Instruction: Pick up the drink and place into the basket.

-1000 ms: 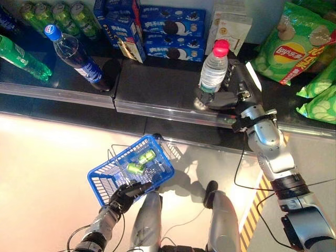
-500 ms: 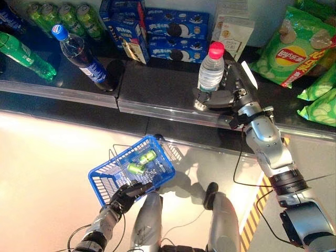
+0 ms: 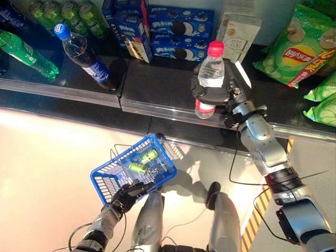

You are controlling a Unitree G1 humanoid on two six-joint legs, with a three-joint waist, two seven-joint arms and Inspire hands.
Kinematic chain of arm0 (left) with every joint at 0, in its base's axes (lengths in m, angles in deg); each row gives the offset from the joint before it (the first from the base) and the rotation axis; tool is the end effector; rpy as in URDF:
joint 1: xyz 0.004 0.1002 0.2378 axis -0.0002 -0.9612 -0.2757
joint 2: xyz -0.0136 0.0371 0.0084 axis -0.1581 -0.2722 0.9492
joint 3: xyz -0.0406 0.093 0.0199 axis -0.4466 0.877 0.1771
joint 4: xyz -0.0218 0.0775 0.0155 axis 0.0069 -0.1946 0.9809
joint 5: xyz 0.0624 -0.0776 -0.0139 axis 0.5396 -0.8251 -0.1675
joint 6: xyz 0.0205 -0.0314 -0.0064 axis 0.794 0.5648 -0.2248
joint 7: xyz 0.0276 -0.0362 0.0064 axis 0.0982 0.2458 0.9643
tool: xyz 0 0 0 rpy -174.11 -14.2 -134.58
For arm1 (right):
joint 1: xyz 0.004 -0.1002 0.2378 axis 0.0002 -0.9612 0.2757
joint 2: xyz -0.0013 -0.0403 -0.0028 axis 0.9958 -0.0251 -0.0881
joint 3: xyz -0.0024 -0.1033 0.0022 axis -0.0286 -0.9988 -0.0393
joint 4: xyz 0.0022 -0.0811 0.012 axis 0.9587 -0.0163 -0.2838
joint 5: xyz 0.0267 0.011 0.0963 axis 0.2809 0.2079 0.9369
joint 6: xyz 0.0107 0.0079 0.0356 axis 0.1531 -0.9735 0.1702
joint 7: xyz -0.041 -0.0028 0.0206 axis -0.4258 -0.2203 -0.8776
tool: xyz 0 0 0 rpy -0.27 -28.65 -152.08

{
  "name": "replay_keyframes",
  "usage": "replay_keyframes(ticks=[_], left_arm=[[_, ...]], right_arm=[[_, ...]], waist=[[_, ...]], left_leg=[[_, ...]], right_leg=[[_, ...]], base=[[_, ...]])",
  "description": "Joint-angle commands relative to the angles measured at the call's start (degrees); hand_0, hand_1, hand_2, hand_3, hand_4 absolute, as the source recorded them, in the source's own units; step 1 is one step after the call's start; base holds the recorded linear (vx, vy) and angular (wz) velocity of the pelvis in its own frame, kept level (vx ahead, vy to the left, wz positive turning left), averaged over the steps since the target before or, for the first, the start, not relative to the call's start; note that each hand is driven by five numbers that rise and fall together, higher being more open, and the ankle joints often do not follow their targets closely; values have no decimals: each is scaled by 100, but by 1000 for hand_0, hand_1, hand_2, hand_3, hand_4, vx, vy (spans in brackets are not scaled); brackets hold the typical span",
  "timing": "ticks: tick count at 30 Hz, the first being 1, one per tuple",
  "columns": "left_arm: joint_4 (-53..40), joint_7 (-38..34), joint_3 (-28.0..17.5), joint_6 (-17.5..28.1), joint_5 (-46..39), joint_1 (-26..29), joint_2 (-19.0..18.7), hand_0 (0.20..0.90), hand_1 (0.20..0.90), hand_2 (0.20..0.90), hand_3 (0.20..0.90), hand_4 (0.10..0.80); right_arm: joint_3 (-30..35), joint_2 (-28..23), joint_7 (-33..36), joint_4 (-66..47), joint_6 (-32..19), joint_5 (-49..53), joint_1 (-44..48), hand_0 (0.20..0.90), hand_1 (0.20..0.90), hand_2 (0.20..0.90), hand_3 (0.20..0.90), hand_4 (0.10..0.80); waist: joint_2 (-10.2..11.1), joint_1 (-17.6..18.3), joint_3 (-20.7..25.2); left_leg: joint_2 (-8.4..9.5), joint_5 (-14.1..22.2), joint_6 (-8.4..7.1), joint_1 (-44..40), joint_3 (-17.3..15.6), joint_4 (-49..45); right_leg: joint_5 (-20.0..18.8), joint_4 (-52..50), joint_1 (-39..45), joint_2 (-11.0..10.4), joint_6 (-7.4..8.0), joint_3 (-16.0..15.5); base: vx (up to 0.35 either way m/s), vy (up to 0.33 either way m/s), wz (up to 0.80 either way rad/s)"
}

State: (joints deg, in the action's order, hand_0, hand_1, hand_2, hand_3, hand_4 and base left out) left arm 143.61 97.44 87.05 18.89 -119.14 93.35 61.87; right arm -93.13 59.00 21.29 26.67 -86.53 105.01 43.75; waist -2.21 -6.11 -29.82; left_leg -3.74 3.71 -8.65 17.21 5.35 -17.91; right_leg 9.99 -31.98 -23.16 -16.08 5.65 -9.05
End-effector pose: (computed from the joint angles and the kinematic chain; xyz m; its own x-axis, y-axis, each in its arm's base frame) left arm 0.1792 0.2305 -0.0694 0.7866 -0.0980 -0.6097 -0.2353 0.8653 -0.4425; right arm 0.3042 -0.1683 0.1805 0.8607 0.3074 0.4058 -0.2178 0.9428 -0.2523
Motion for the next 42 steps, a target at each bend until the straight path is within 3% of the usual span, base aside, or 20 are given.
replay_keyframes(ticks=[1,16,21,27,33,38,39,41,42], left_arm=[[-358,427,249,227,49,-337,-170,300,300,300,200,100],[-338,333,209,208,11,-305,-167,300,300,300,200,100],[-125,301,51,279,79,-490,-186,300,300,300,200,100],[-92,407,-212,424,197,-734,-160,300,300,300,200,100],[-244,368,-366,371,392,-801,-156,300,300,300,200,100],[-696,168,-523,3,183,-461,-324,300,300,300,200,100],[-804,180,-513,-28,37,-393,-336,300,300,300,200,100],[-951,217,-484,111,-165,-423,-278,300,300,300,200,100],[-1144,283,-428,179,-337,-462,-231,300,300,300,200,100]], right_arm=[[161,25,-42,-336,-551,93,639,300,300,300,200,100],[233,9,59,-375,-725,25,667,300,300,300,200,100],[206,38,71,-372,-738,52,457,300,300,300,200,100],[234,68,23,-401,-897,190,-103,300,300,300,200,100],[252,209,176,-620,-884,98,-480,300,300,300,200,100],[206,255,537,-673,-817,34,-794,300,300,300,200,100],[254,265,594,-652,-811,56,-892,300,300,300,200,100],[279,298,560,-553,-838,37,-943,300,300,300,200,100],[270,248,617,-627,-752,-65,-934,300,300,300,200,100]], waist=[[-14,-39,279],[-3,-20,292],[55,-22,544],[163,-54,1163],[232,-74,1643],[203,7,1896],[163,56,1885],[112,35,1893],[54,-2,1877]], left_leg=[[-115,-108,410,132,-65,-309],[-113,-131,425,44,-100,-162],[-154,-340,367,-401,-219,531],[-269,-729,261,-1169,-484,1794],[-302,-773,266,-1528,-498,2075],[-405,-590,303,-1534,-84,1562],[-455,-578,290,-1565,117,1516],[-526,-602,234,-1623,346,1573],[-627,-867,136,-1560,425,1680]], right_leg=[[-822,992,467,-279,74,20],[-876,1173,551,-236,83,17],[-1033,1842,1026,-112,149,-39],[-1355,2924,1838,42,281,-221],[-1410,3205,2206,133,311,-246],[-755,2231,2218,237,153,118],[-511,1869,2188,338,83,239],[-316,1757,2230,470,-52,180],[-271,1763,2299,642,-127,137]], base=[[0,0,0],[-2,0,0],[55,9,-2],[101,0,-4],[73,-62,9],[45,-226,41],[28,-249,98],[-66,-271,86],[-172,-258,78]])
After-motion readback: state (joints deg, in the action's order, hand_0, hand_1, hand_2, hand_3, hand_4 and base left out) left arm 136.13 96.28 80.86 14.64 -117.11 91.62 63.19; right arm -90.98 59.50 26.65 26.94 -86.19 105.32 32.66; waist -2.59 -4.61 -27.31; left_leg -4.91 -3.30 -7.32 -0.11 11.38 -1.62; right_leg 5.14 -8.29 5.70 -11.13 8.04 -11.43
